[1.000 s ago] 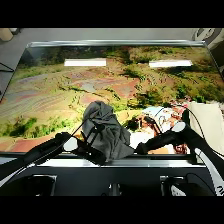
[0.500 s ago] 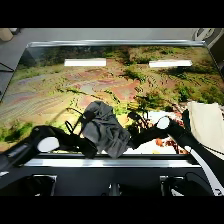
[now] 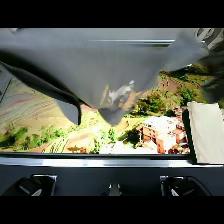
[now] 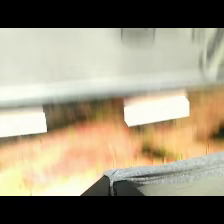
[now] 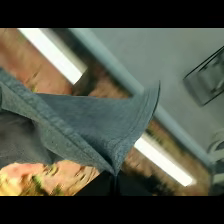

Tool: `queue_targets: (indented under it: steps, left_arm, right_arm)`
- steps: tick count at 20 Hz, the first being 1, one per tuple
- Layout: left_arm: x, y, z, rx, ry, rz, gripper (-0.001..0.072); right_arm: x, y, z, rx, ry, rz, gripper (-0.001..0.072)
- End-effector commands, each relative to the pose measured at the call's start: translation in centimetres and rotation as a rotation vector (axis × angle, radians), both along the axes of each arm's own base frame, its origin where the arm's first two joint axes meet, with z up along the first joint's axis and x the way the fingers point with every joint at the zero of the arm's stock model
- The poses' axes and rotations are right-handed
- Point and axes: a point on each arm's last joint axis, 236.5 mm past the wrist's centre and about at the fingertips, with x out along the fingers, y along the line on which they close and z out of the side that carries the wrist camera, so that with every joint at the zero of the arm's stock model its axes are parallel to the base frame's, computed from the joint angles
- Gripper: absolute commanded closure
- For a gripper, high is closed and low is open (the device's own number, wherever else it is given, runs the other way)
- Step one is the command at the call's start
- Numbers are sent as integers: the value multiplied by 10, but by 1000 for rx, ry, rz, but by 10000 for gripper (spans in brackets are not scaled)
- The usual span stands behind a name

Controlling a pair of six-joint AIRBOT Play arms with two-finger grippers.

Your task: Fold the shirts.

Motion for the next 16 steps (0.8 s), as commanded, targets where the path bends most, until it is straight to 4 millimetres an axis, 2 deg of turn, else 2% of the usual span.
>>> queue_targets:
  steps: [1,3,5,7,9,11,12,14,16]
  left_arm:
    - [-59,59,77,-97,-248,130,682]
    - [-59,60,67,-88,-211,134,681]
    - [-52,57,61,-52,-194,133,681]
    - [-40,52,51,-32,-161,131,682]
    - [-21,44,30,-1,-102,130,681]
    - [6,33,-1,45,-17,128,681]
    - [24,26,-22,73,41,127,681]
    - [59,13,-75,143,175,129,681]
    - [95,1,-141,216,323,131,681]
  right_arm:
    - [-85,-63,97,81,-303,-138,690]
    - [-98,-77,97,88,-309,-177,690]
    - [-99,-82,94,76,-299,-195,690]
    - [-92,-79,91,71,-285,-194,690]
    - [-76,-74,83,53,-245,-196,690]
    - [-45,-70,70,5,-194,-217,690]
    - [-23,-67,60,-31,-161,-235,690]
    - [33,-60,34,-109,-88,-274,690]
    - [100,-41,-7,-145,-9,-289,689]
